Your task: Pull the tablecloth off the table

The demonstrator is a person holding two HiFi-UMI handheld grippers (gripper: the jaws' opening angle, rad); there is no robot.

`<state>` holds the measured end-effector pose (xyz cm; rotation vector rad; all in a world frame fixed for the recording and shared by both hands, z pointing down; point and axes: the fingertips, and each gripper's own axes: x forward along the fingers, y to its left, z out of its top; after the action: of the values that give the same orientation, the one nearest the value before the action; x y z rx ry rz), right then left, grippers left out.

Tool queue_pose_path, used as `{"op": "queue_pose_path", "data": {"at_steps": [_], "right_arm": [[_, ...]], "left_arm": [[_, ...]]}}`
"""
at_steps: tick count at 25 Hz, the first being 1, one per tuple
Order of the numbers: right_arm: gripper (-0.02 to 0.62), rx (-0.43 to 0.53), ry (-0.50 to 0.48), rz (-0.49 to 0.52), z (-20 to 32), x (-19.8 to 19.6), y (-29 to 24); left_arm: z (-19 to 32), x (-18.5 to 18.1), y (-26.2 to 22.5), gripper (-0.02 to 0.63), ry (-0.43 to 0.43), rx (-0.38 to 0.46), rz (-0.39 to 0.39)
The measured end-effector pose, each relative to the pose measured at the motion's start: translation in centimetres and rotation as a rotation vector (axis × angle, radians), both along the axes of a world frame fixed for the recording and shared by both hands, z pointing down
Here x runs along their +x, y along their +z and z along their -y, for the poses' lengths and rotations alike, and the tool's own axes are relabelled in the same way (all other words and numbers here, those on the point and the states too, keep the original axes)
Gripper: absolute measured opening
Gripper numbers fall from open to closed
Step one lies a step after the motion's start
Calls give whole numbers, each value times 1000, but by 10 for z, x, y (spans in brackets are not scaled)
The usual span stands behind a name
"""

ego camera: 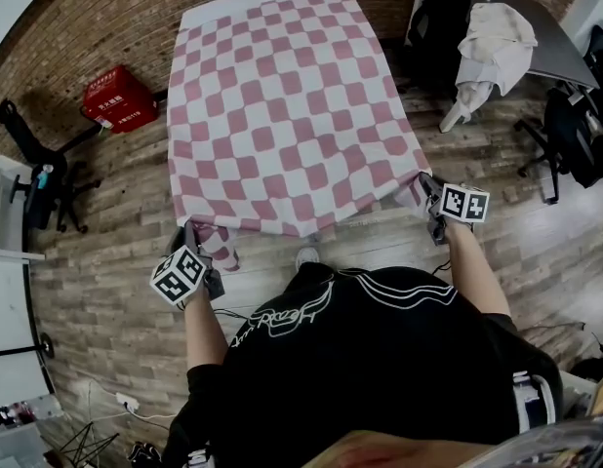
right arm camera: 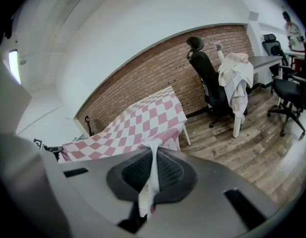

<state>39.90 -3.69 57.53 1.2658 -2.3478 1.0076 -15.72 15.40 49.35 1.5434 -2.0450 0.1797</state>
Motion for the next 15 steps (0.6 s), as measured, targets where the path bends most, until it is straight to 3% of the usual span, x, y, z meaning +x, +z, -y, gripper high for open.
{"op": "queue_pose_path", "data": {"at_steps": [15], "right_arm": [[-3, -29, 17, 15, -10, -2, 3]], "left_arm": [[1, 0, 3, 8, 37, -38, 4]]}}
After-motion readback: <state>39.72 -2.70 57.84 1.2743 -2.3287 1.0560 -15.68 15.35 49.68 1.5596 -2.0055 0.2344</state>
